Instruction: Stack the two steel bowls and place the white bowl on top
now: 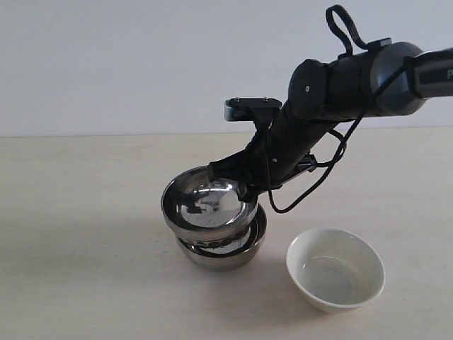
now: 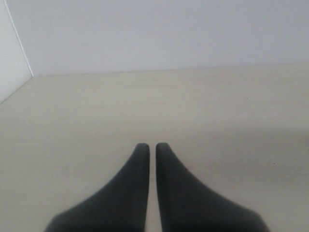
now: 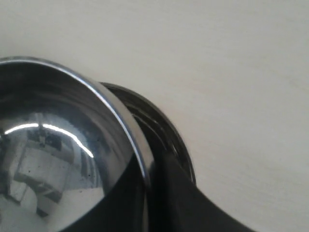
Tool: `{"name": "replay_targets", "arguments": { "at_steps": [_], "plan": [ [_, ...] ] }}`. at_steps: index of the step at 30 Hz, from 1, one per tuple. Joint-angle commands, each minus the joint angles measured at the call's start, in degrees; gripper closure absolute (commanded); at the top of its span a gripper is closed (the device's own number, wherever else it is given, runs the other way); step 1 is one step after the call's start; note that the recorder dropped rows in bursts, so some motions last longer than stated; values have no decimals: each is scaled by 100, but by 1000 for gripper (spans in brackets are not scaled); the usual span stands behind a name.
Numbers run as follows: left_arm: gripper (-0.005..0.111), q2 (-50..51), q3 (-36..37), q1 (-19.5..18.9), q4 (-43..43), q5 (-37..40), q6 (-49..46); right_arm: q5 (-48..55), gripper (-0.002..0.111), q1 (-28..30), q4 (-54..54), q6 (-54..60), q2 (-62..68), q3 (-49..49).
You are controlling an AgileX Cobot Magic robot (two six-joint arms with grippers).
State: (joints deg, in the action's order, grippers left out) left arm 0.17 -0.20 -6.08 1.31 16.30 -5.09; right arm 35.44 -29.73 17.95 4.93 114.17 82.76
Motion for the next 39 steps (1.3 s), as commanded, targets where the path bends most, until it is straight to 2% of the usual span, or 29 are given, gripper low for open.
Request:
{"name": "replay_targets", "arguments": {
  "at_steps": [1, 10, 31, 33, 38, 39],
  "plan": [
    [103, -17, 20, -3, 15, 3, 65, -41, 108, -1, -169, 40, 19, -8],
    [103, -17, 20, -3, 15, 3, 65, -31, 108, -1, -489, 36, 50, -8],
    [103, -17, 20, -3, 15, 3, 65, -5, 108, -1, -467, 14, 50, -8],
    [103, -17, 20, -3, 15, 3, 65, -29, 103, -1, -459, 14, 50, -8],
    [103, -17, 20, -3, 15, 3, 65, -51, 66, -1, -352, -4, 50, -8],
    [103, -17, 20, -3, 15, 3, 65, -53, 62, -1, -352, -6, 50, -8]
  ]
}}
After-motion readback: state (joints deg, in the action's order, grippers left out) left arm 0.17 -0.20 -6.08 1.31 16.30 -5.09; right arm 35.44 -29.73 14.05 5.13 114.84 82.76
